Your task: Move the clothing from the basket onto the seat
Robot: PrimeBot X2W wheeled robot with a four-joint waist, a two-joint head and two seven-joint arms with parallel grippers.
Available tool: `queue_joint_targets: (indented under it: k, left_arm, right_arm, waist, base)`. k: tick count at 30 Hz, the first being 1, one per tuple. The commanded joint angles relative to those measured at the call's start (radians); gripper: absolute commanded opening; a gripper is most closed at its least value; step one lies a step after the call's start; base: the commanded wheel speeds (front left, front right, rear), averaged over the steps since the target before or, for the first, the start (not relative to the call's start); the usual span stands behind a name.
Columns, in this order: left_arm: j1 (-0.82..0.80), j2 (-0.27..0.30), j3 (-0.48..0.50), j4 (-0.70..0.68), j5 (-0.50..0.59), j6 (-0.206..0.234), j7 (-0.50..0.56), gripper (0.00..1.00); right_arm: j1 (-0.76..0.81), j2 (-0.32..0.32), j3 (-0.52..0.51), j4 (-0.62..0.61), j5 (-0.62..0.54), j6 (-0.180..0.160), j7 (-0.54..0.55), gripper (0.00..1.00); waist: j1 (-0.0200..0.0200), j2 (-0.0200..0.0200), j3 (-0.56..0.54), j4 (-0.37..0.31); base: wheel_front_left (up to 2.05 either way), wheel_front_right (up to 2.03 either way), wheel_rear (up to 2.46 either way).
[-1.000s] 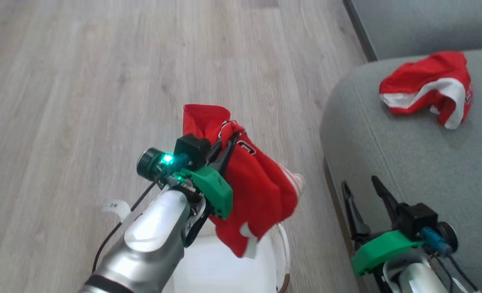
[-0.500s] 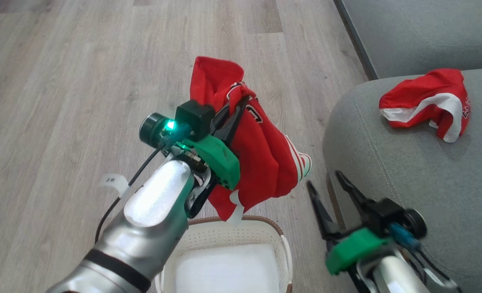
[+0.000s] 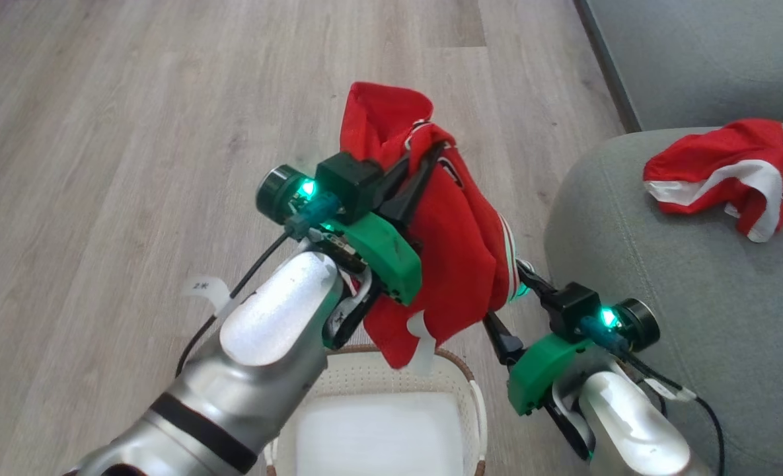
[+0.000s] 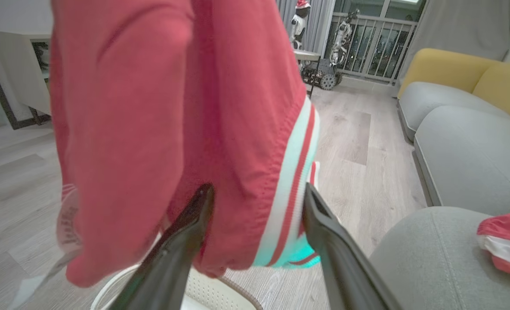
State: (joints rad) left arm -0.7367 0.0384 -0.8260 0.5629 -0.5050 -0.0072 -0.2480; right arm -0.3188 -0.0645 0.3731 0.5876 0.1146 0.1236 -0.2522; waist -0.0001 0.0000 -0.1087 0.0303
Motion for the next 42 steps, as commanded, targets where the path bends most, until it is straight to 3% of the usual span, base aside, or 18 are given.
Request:
queue_joint_targets:
  k: [1, 2, 4, 6, 19, 20, 21, 25, 36, 42]
  left_arm:
    - [-0.068, 0.012, 0.032, -0.039, -0.009, 0.008, -0.012, 0.00]
    - [-0.067, 0.012, 0.028, -0.047, -0.012, 0.011, -0.012, 0.00]
    - [-0.066, 0.012, 0.020, -0.058, -0.019, 0.017, -0.012, 0.00]
    - [-0.062, 0.012, 0.018, -0.059, -0.021, 0.024, -0.012, 0.00]
    - [0.006, 0.035, 0.074, -0.006, -0.064, 0.053, -0.013, 0.00]
    - [0.014, 0.036, 0.081, -0.006, -0.065, 0.054, -0.013, 0.13]
    - [0.022, 0.037, 0.086, -0.008, -0.062, 0.055, -0.013, 0.35]
    - [0.064, 0.037, 0.103, -0.014, -0.056, 0.053, -0.014, 1.00]
    - [0.166, 0.022, 0.140, -0.054, -0.015, 0.044, -0.014, 1.00]
    - [0.217, 0.015, 0.149, -0.075, 0.009, 0.037, -0.014, 1.00]
  right_arm:
    - [-0.061, 0.005, 0.023, -0.023, 0.010, 0.007, -0.010, 1.00]
    - [-0.072, 0.006, 0.029, -0.011, 0.019, 0.007, -0.010, 1.00]
    - [-0.091, 0.007, 0.054, 0.007, 0.038, 0.007, -0.010, 0.41]
    - [-0.107, 0.008, 0.075, 0.016, 0.056, 0.007, -0.010, 0.00]
    - [-0.139, -0.018, 0.071, -0.043, 0.108, 0.007, -0.010, 0.00]
    - [-0.141, -0.022, 0.064, -0.052, 0.110, 0.007, -0.010, 0.00]
    - [-0.143, -0.026, 0.056, -0.061, 0.110, 0.007, -0.010, 0.00]
    - [-0.159, -0.047, 0.015, -0.088, 0.106, 0.007, -0.010, 0.00]
    - [-0.216, -0.114, -0.072, -0.146, 0.069, 0.007, -0.010, 0.00]
    - [-0.236, -0.159, -0.126, -0.189, 0.046, 0.007, -0.010, 0.00]
  waist:
    - [0.0001, 0.0000, 0.003, 0.007]
    - [0.0001, 0.0000, 0.004, 0.012]
    - [0.0001, 0.0000, 0.007, 0.021]
    - [0.0001, 0.0000, 0.008, 0.026]
    - [0.0001, 0.0000, 0.022, 0.008]
    - [0.0001, 0.0000, 0.024, 0.003]
    - [0.0001, 0.0000, 0.025, -0.002]
    - [0.0001, 0.0000, 0.031, -0.027]
    - [0.0001, 0.0000, 0.047, -0.140]
    - [0.0001, 0.0000, 0.064, -0.240]
  base:
    - [0.00, 0.00, 0.00]
    - [0.00, 0.00, 0.00]
    - [0.00, 0.00, 0.00]
    - [0.00, 0.00, 0.00]
    - [0.00, 0.00, 0.00]
    - [0.00, 0.00, 0.00]
    - [0.00, 0.00, 0.00]
    - [0.00, 0.00, 0.00]
    - [0.00, 0.00, 0.00]
    - [0.00, 0.00, 0.00]
